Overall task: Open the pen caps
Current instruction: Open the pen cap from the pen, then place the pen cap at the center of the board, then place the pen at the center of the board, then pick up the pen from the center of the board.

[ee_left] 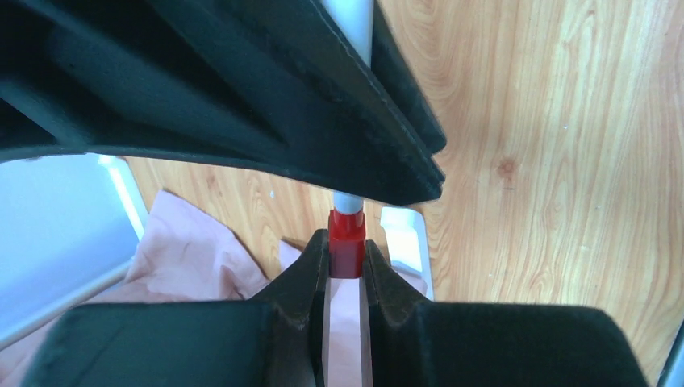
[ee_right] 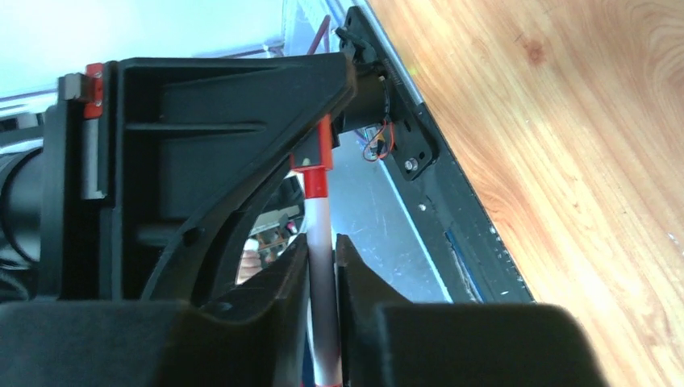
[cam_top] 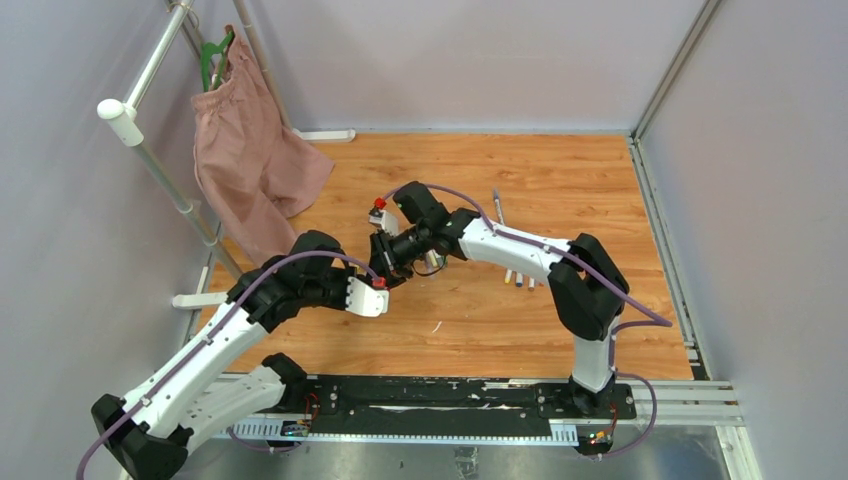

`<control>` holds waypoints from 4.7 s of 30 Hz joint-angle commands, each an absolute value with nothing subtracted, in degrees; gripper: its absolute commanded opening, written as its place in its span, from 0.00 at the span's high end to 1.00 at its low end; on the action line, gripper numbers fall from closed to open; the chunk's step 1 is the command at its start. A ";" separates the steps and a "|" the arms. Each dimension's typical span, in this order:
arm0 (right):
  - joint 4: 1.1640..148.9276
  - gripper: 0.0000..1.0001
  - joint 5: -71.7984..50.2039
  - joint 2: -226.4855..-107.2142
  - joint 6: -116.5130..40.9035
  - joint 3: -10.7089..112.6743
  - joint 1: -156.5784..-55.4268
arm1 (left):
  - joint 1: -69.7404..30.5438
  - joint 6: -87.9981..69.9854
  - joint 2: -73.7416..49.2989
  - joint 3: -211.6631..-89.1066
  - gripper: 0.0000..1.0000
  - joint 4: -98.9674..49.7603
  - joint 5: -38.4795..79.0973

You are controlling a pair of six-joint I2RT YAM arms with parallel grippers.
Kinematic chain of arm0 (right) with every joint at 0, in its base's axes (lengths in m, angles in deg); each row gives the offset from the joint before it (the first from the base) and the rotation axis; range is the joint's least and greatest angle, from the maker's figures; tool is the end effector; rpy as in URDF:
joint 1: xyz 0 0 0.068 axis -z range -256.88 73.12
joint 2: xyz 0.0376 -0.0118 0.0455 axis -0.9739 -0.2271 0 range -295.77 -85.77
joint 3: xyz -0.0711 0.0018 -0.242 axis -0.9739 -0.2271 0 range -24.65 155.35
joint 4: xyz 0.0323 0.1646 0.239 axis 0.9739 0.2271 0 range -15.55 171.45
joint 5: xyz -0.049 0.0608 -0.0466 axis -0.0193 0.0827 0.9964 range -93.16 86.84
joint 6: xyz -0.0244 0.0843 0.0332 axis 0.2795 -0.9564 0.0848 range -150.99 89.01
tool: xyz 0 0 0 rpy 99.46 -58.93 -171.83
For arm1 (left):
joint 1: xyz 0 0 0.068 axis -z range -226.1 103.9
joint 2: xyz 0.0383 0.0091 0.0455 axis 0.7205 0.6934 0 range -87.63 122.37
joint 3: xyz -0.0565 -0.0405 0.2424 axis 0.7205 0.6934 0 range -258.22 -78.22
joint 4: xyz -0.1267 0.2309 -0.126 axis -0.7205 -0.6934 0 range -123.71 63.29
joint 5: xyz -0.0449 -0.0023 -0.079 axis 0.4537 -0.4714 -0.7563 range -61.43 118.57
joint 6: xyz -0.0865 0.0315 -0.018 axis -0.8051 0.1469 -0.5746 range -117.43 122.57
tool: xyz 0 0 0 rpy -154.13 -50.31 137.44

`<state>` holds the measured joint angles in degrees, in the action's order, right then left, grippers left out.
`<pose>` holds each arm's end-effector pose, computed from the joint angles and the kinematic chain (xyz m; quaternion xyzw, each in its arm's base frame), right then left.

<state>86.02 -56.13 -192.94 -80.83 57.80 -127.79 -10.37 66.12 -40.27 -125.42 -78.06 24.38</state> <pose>0.2434 0.4070 0.2098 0.2090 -0.7966 -0.5652 0.0486 0.1845 -0.1404 0.2273 0.7267 0.6018 0.0457 0.3281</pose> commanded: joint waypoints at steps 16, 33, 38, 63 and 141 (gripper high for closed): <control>89.96 1.00 -58.37 -170.33 -75.03 27.36 -118.89 | -10.74 74.44 -32.41 -118.04 1.00 -66.40 43.20; 110.53 1.00 -52.30 -151.85 -62.53 21.45 -106.57 | -14.81 69.18 -21.13 -119.04 1.00 -59.29 46.21; 112.20 1.00 -32.77 -152.12 -58.39 24.79 -99.70 | -14.76 58.44 -16.90 -125.23 1.00 -62.74 37.05; 95.79 0.97 2.50 -172.74 -55.77 30.48 -89.88 | -14.72 44.29 -3.62 -132.25 0.60 -66.58 30.25; 104.82 0.85 3.40 -210.26 -50.99 69.78 -116.14 | -17.71 30.43 -28.20 -138.95 0.00 -78.47 34.14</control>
<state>102.44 0.92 -209.01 -51.28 69.96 -115.46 -17.43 30.63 -27.90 -139.47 -78.08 35.03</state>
